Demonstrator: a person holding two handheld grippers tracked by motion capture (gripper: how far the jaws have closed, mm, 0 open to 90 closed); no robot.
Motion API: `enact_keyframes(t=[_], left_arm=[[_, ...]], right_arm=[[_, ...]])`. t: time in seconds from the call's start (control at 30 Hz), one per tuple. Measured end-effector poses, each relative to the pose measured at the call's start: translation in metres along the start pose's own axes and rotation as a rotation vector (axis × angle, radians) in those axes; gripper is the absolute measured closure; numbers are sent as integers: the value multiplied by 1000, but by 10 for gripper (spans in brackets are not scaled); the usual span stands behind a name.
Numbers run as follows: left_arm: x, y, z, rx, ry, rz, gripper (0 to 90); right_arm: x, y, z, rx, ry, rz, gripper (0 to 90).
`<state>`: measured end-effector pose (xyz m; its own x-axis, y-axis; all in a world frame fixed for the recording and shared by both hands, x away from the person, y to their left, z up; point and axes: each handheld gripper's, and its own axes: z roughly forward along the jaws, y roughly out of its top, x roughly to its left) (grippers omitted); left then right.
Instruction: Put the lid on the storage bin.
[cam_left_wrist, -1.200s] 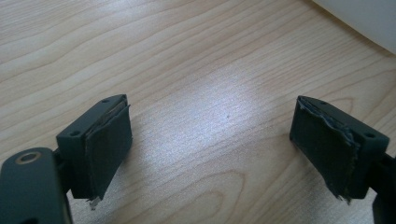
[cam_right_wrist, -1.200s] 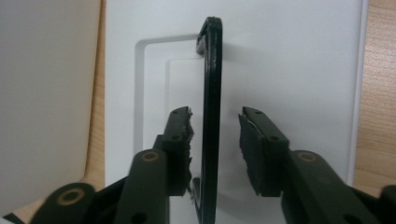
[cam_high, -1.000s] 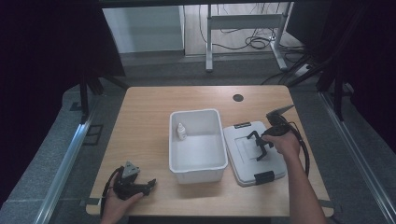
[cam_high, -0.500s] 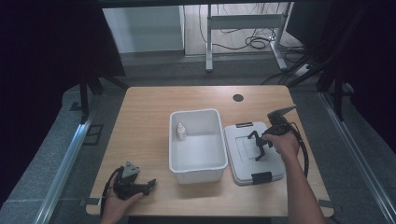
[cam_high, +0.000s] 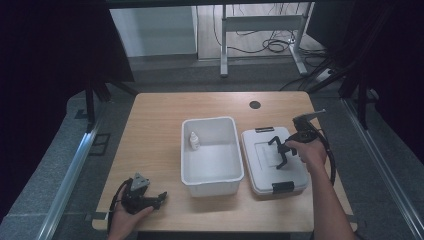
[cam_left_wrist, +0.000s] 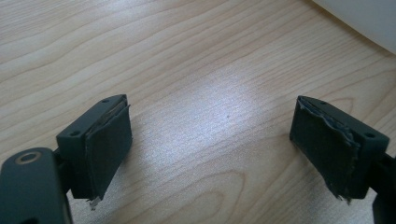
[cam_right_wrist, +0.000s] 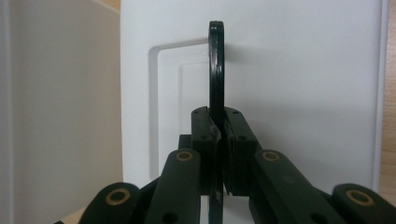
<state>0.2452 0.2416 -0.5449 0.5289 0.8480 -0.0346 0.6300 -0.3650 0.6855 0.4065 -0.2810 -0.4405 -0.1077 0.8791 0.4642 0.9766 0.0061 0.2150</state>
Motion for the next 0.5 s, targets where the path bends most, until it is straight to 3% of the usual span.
enact_keyframes(t=[0.5], left_arm=[[0, 0, 0, 0, 0, 0, 129]], right_arm=[[16, 3, -30, -43, 15, -23, 849]])
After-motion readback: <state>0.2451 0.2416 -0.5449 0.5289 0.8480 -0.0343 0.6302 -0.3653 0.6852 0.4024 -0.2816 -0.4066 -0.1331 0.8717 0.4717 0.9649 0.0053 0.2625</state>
